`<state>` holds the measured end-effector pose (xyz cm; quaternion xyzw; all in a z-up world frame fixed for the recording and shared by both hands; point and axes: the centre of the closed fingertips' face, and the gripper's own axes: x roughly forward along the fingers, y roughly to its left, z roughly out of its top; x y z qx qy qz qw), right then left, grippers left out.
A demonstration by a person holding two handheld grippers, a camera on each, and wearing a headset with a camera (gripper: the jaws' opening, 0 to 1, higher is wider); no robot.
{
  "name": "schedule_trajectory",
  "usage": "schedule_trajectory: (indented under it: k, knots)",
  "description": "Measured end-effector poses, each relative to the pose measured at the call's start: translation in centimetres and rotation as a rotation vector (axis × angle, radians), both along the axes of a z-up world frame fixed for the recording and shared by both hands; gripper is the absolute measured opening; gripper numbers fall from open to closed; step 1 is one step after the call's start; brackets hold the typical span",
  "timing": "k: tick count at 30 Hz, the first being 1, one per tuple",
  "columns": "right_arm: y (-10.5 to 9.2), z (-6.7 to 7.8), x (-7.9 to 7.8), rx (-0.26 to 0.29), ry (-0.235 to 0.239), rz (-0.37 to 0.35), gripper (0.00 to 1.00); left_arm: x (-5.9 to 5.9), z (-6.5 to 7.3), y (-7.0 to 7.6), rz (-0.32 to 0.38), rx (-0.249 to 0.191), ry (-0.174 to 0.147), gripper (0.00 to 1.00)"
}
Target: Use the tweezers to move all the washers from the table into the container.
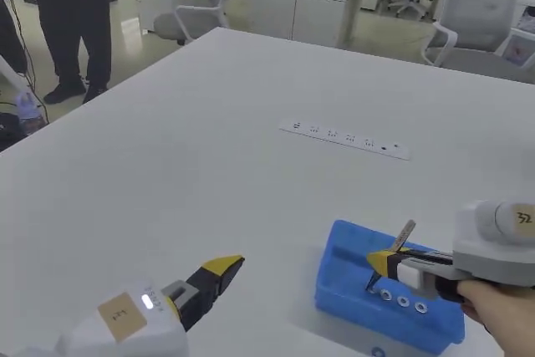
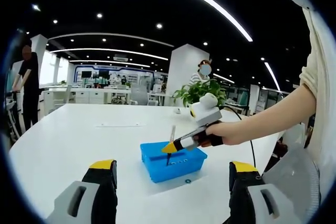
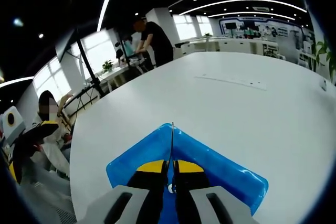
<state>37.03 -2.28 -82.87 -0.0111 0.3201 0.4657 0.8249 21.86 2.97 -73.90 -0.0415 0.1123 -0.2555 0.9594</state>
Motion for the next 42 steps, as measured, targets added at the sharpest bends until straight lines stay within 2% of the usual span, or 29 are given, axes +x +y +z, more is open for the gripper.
schedule_trajectory:
  k: [13,22,28,35,38,40,42]
  knots:
    - [0.4,-0.1,-0.3,-0.015,-0.030,0.061,0.04,0.0,0.1,0.0,0.002,-0.002,-0.003,0.90]
    - [0.3,1.1,-0.3,0.000,-0.106,0.086,0.04,0.0,0.1,0.0,0.001,-0.001,-0.004,0.90]
    - [0.2,2.0,-0.4,0.019,-0.128,0.085,0.03,-0.1,0.1,-0.1,-0.002,0.000,-0.002,0.90]
    - [0.0,4.7,-1.2,0.091,-0.163,0.067,0.04,0.0,0.1,0.0,0.001,-0.002,-0.003,0.90]
    - [0.1,6.2,-2.3,0.144,-0.169,0.074,0.03,0.0,0.1,-0.1,-0.002,-0.002,-0.002,0.90]
    - [0.7,7.4,-3.7,0.209,-0.168,0.129,0.03,0.0,0.0,0.0,-0.002,0.001,-0.001,0.90]
    - [0.8,8.0,-5.0,0.240,-0.156,0.158,0.03,0.0,0.1,-0.1,-0.004,-0.001,-0.001,0.90]
